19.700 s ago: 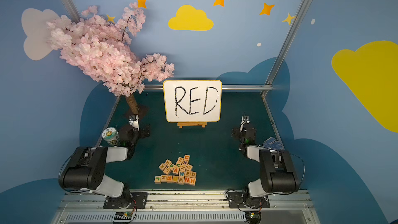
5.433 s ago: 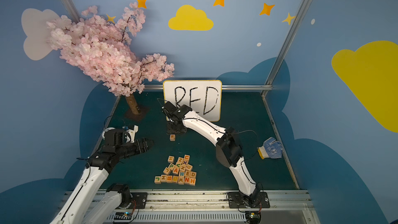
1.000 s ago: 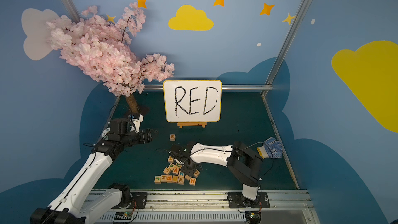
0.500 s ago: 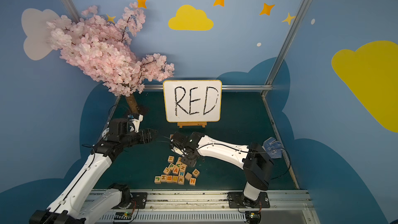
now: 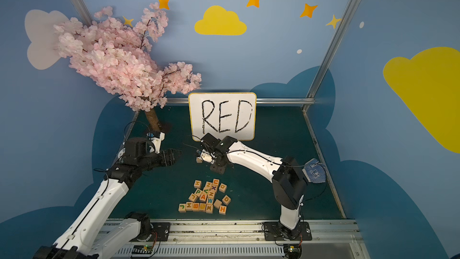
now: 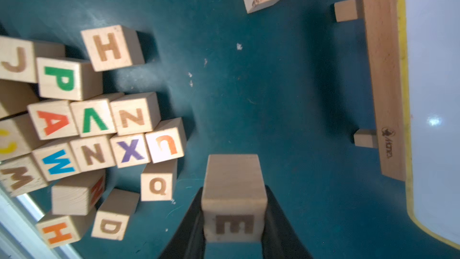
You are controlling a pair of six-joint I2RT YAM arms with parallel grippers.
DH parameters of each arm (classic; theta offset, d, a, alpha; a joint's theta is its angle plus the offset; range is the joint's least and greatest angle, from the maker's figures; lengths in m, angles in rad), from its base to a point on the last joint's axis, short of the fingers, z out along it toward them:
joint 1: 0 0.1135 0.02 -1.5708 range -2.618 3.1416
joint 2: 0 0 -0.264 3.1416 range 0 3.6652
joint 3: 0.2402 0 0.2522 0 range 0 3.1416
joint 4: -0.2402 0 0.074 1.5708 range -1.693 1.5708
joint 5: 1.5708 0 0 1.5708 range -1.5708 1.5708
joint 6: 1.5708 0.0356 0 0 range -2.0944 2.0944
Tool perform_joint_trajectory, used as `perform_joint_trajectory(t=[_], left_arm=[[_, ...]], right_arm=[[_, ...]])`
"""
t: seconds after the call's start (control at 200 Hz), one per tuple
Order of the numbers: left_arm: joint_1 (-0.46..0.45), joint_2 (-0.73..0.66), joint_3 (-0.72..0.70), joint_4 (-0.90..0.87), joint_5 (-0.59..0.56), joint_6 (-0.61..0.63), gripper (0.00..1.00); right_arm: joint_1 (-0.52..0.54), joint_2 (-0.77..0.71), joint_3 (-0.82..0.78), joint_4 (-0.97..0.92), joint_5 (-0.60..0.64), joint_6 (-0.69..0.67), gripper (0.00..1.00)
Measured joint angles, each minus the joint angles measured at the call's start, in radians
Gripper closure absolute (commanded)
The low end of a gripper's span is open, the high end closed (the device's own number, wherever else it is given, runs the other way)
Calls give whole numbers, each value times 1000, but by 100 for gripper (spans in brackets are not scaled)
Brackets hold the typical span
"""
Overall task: Assemble the uppercase word "red" with letter blocks
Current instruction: Place the letter block at the center of the board.
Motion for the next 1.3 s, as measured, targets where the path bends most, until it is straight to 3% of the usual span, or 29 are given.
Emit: perform_joint_trajectory(t=[0.24,0.746,1.302], left_arm=[[0,-8,-3,0,-4,0,21],[14,-8,-3,0,-5,0,21],[24,1,-4,1,-3,0,21]], right_arm=[[-67,129,98,9,-56,-103,78],[-100,294,215,35,-108,-247,76],[-118,340,222,60,-102,-308,61]])
